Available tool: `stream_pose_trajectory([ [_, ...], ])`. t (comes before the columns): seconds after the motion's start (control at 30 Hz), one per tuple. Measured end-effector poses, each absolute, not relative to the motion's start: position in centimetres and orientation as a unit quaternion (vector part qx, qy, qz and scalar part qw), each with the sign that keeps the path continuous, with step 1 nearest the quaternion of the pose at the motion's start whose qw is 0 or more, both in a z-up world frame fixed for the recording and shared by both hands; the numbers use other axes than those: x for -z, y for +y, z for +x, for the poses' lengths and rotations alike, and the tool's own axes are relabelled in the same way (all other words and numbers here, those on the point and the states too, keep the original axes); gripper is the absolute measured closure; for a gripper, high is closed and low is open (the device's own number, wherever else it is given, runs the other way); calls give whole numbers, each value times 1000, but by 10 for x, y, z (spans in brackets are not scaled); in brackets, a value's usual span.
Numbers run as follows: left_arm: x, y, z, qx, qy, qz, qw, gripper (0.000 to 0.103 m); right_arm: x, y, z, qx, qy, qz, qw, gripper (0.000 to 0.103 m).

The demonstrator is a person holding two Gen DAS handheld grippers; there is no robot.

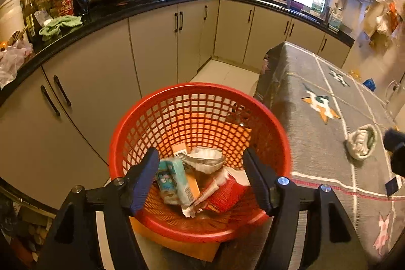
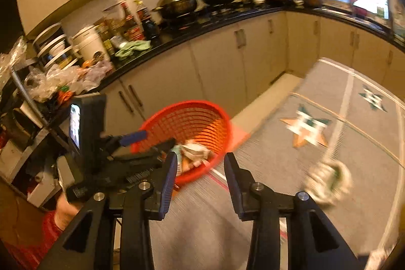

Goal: Collect trash
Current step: 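Move both open tools back over the table, then grasp the white glove with the left tool while the right tool grasps the white medicine box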

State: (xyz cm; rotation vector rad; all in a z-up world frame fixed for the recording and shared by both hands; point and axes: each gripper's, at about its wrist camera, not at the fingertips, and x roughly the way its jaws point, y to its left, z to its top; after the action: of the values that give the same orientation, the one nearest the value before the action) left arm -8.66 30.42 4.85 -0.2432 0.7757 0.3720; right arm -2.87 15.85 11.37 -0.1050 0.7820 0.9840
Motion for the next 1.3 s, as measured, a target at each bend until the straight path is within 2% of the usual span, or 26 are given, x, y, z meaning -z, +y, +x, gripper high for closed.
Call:
stream_pose_trajectory([
  [0.23,-61,263,-89,-147,370,-109,911,35,-105,65,-34,-400,370,-9,838,61],
  [0.47,-60,199,-74,-85,392,-80,913,35,-92,-21,-39,-326,377,29,866,51],
  [0.63,-58,150,-59,-41,408,-47,911,32,-75,-69,-40,-281,391,48,875,49],
  [0.7,-57,133,-50,-26,416,-36,908,27,-68,-83,-36,-266,399,58,876,45],
  [0.87,-58,104,-25,1,426,-18,904,22,-56,-108,-31,-231,406,69,882,30],
  [1.3,-39,90,62,13,472,-22,881,21,-48,-129,-22,-226,414,100,876,26],
])
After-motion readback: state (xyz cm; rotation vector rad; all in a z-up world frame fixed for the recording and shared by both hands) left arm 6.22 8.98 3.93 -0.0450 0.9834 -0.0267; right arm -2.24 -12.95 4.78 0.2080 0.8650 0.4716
